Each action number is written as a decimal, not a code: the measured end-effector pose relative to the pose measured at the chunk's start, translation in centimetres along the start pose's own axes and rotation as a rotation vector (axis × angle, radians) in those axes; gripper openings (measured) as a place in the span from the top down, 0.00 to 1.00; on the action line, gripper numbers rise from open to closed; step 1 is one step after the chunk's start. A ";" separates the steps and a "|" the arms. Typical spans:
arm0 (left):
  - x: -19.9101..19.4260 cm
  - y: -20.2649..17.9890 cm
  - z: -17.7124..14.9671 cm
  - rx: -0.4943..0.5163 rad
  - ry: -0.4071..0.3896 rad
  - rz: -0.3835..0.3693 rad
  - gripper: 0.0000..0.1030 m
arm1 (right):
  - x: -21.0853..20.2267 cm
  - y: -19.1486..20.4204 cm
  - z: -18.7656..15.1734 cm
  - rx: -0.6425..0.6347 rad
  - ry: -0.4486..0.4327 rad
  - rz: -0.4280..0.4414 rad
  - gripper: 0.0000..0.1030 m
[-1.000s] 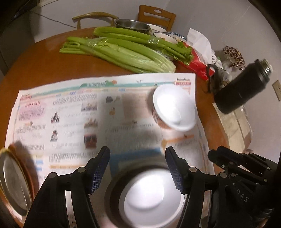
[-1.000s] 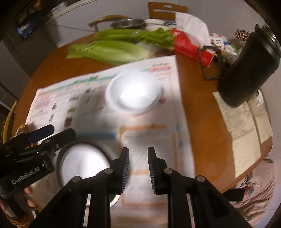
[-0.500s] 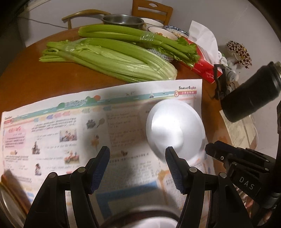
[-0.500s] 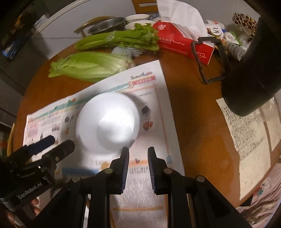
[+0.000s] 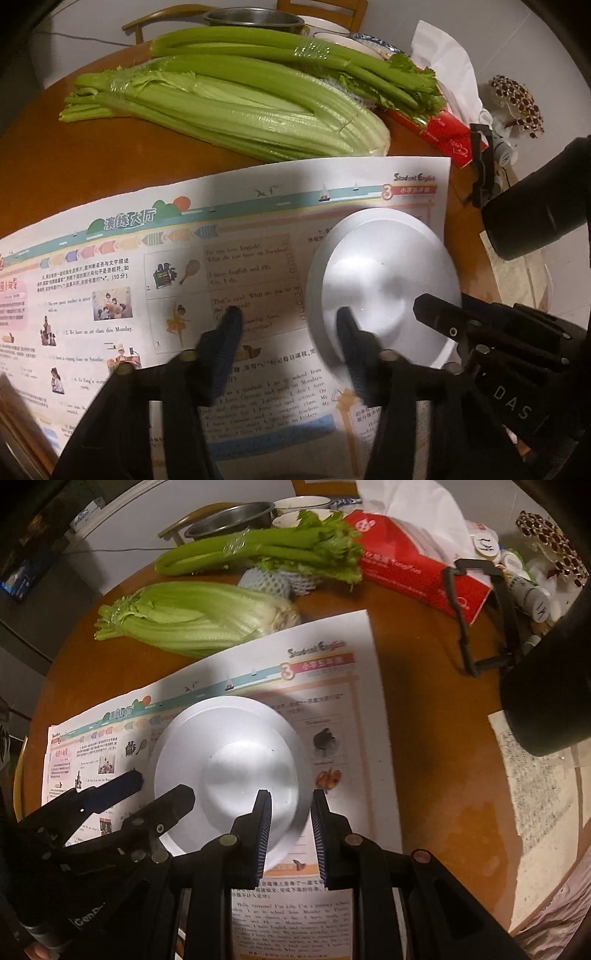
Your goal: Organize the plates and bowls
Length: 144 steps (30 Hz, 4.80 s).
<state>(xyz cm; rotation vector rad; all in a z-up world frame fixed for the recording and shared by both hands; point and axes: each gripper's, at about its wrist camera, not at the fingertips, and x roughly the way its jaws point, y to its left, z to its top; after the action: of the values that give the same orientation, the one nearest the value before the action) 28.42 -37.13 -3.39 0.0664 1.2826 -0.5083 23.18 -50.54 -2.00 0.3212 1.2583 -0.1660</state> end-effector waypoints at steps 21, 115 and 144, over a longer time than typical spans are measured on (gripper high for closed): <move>-2.0 -0.5 -1.0 0.009 -0.037 -0.002 0.89 | -1.3 1.4 -1.3 -0.001 -0.026 0.019 0.90; -10.4 4.9 -15.2 -0.044 -0.043 0.064 0.35 | -7.1 6.7 -15.4 -0.066 -0.029 -0.077 0.75; -8.5 4.5 -15.0 -0.040 -0.009 -0.038 0.35 | -6.2 5.7 -15.3 -0.068 0.007 0.001 0.73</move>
<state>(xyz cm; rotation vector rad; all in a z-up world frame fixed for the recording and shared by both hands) 15.15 -25.48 -1.03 0.0063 1.2867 -0.5145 9.15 -40.46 0.62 0.2638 1.2679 -0.1213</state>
